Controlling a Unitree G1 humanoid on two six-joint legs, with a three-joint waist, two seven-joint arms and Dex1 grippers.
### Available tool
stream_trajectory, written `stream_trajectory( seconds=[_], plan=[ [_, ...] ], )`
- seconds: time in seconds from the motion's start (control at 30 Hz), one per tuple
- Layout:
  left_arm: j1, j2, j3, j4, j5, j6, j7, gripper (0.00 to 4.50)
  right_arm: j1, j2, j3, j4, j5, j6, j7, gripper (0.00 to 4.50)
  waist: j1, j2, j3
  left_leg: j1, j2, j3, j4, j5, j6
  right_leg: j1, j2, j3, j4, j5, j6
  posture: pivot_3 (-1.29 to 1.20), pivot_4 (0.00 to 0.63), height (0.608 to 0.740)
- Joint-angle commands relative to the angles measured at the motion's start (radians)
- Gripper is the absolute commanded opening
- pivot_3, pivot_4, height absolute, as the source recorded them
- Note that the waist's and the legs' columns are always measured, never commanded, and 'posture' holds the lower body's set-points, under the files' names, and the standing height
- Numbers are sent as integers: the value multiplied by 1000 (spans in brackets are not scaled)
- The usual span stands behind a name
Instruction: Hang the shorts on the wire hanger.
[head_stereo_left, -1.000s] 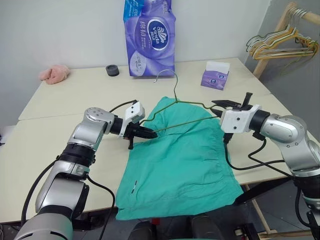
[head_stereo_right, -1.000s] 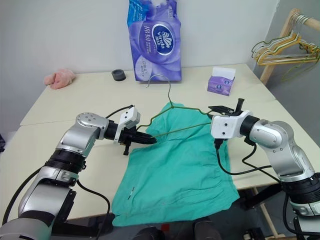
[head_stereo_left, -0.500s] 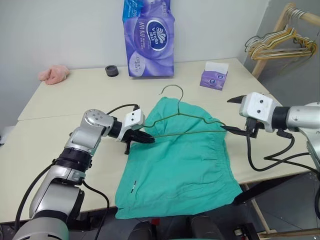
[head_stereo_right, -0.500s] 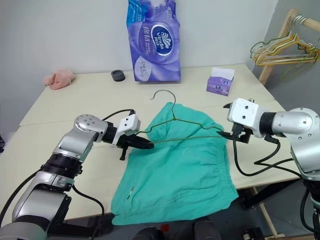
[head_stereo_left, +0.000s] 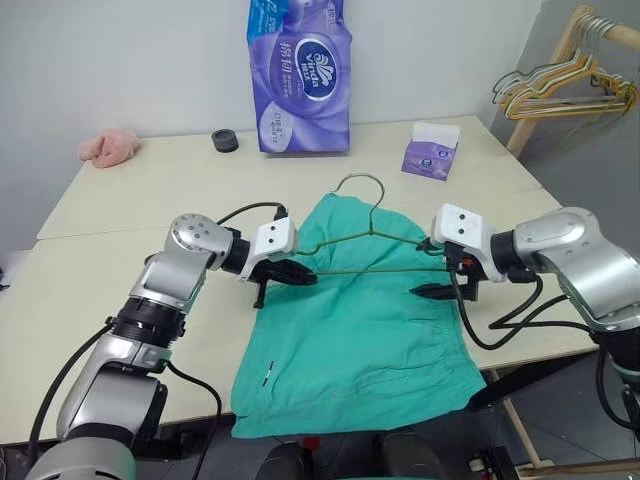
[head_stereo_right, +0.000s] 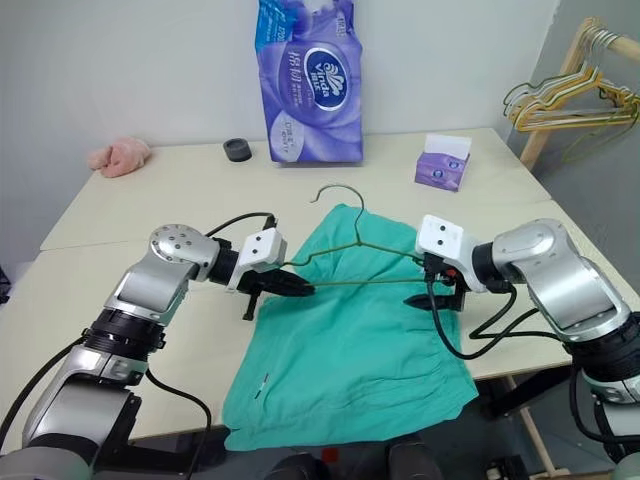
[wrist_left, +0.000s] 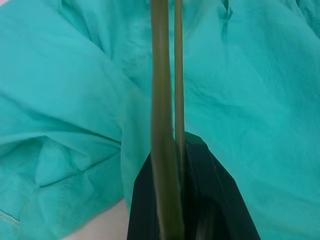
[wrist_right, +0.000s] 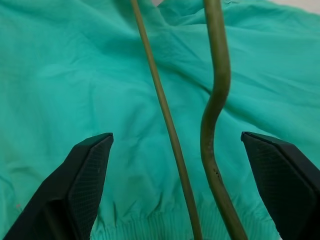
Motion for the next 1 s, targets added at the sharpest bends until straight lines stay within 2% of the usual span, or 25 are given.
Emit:
stream_trajectory(
  seconds=[0.03,0.27,0.37,0.63,0.77,0.93,1.0],
  plan=[
    [-7,10,7,-35,-1,-21,8,0,-22,-1,7,-18,15,19,11,3422,1,0,0,0,0,0,0,0,0,0,0,0,0,0,0,-169,71,740],
    [-11,3,8,-22,6,-27,15,0,-16,2,30,-24,16,45,0,923,0,0,0,0,0,0,0,0,0,0,0,0,0,0,0,-172,68,740],
    [-11,-1,10,-17,9,-31,18,0,-14,3,36,-22,9,45,-8,20,-1,0,0,0,0,0,0,0,0,0,0,-1,0,0,0,-173,68,740],
    [-12,-27,31,0,-4,-20,58,0,-4,5,29,-21,5,41,-31,20,0,0,0,0,0,-1,0,0,0,0,0,-1,0,0,0,-172,66,740],
    [-30,-46,55,33,-18,-6,86,1054,5,1,12,-22,9,46,-44,0,1,0,0,0,0,-1,0,0,0,0,0,-1,0,0,0,-172,66,740],
    [-42,-38,99,117,-23,-85,121,2543,37,-33,-29,-9,11,41,-61,0,0,0,0,0,0,-1,0,0,0,0,0,-1,0,0,0,-180,61,740],
    [-70,-33,141,190,-34,-101,163,2543,80,-64,-69,-11,16,43,-70,0,1,0,0,-1,0,-1,0,0,0,0,0,-1,0,0,0,-187,62,740]
  ],
)
